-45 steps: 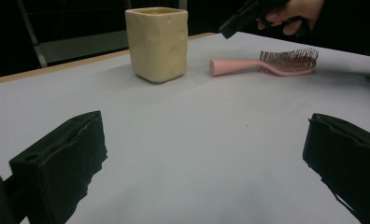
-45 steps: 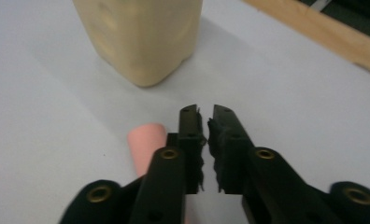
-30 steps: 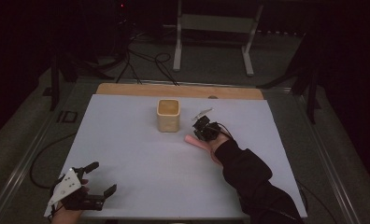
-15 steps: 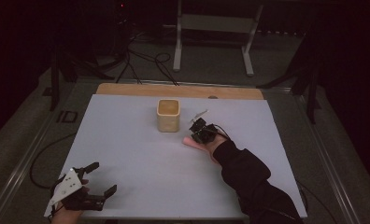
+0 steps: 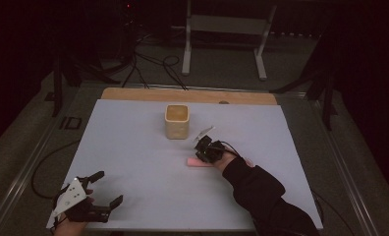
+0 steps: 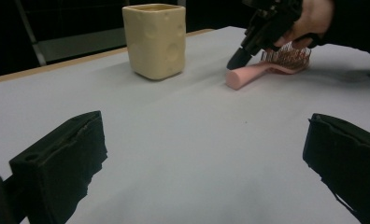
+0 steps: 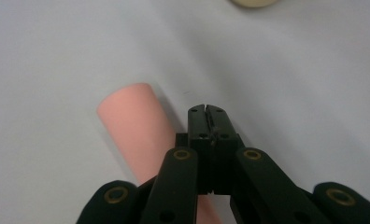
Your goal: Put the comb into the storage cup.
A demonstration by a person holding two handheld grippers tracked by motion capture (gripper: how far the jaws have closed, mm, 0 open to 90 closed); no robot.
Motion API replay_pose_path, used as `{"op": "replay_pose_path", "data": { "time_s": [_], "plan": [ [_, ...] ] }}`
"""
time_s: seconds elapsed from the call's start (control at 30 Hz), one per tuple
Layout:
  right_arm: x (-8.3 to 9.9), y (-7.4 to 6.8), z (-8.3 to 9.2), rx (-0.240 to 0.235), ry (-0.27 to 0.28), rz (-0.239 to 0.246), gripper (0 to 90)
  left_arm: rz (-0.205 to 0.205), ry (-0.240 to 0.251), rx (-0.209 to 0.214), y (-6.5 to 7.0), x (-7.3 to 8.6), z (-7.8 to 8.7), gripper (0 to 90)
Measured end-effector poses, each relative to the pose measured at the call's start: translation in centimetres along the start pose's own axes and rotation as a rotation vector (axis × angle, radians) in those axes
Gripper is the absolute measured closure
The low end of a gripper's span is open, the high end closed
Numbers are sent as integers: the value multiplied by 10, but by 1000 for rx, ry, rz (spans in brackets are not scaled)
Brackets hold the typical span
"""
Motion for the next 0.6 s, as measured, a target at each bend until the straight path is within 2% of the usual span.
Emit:
{"op": "replay_pose_path", "data": {
  "time_s": [0.37, 0.43, 0.53, 0.6],
  "plan": [
    [14, -33, 16, -48, -6, 70, 900, -3, -7, 1, 0, 0, 0, 0],
    [18, -39, 20, -58, 0, 65, 900, -3, -9, 1, 0, 1, 0, 0],
    [24, -45, 26, -101, 5, 61, 900, -2, -7, 2, 0, 1, -1, 0],
    [29, -47, 30, -107, -1, 59, 900, 0, -8, 1, 0, 1, -1, 0]
  ]
}}
Point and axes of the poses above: each handheld gripper's, and its own axes: z roughly backward along the jaws, x roughly out of its underside, y roughly to its right, the point moved 4 cm from there along -z, roughly forward along the jaws, and after that the axes turned 12 degrees about y, right-handed, at the moved point
